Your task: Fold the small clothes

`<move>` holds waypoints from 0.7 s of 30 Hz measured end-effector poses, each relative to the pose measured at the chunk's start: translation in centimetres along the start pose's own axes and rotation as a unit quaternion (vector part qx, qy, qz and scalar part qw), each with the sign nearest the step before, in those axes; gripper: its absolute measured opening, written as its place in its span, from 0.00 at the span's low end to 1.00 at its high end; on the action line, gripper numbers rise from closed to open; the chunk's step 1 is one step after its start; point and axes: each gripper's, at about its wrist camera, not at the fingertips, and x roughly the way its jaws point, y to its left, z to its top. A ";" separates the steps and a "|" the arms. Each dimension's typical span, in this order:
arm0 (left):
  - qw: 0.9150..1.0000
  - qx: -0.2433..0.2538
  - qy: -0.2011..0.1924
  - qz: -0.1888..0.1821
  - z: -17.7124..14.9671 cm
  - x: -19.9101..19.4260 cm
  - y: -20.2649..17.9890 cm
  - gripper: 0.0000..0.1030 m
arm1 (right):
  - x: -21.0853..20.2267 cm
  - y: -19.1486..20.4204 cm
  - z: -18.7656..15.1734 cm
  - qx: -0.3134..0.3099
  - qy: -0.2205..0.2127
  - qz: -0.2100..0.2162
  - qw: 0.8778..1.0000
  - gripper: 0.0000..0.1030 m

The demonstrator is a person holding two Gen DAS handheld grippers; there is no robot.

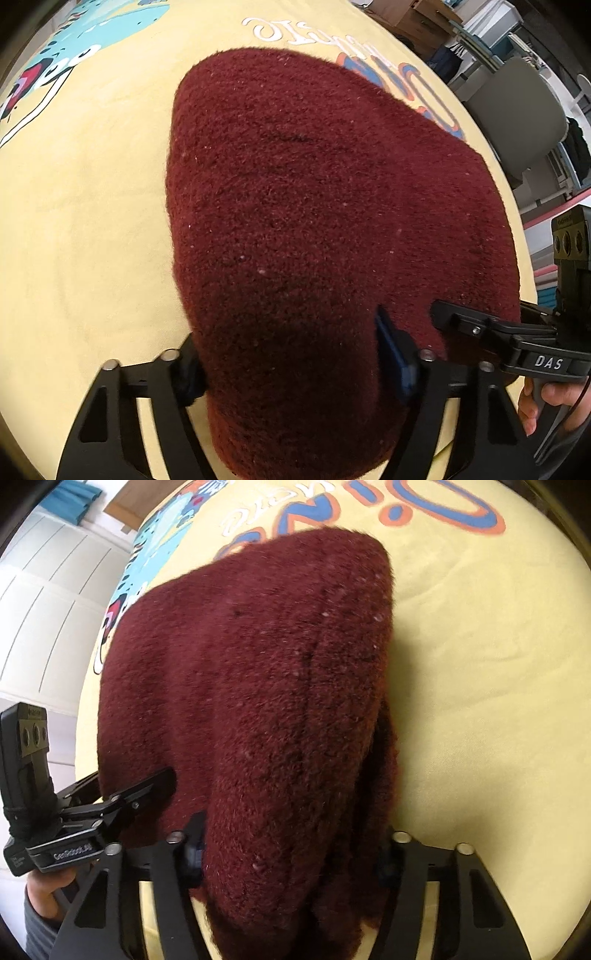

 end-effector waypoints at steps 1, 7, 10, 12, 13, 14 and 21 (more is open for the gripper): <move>1.000 0.004 -0.002 -0.001 0.0 -0.2 -0.2 0.56 | -0.3 0.4 -0.1 -0.006 -0.004 -0.006 1.000 0.52; 0.999 0.030 -0.031 -0.025 0.3 -4.0 -0.7 0.45 | -2.8 1.8 0.0 -0.010 -0.034 -0.001 0.999 0.43; 0.997 0.036 -0.055 -0.033 1.0 -6.6 -0.5 0.44 | -5.0 3.3 0.2 -0.026 -0.057 0.003 0.998 0.42; 0.996 0.039 -0.070 -0.033 1.1 -8.3 0.0 0.44 | -6.2 5.0 0.3 -0.043 -0.069 0.001 0.997 0.42; 0.996 0.039 -0.077 -0.032 1.1 -9.3 0.4 0.44 | -6.7 5.9 0.4 -0.052 -0.074 0.001 0.996 0.42; 0.995 0.039 -0.082 -0.031 0.8 -10.1 0.8 0.44 | -7.1 6.3 0.2 -0.059 -0.078 0.002 0.995 0.42; 0.994 0.027 -0.108 -0.014 -1.8 -12.9 3.9 0.44 | -6.3 12.0 0.0 -0.099 -0.088 0.013 0.991 0.42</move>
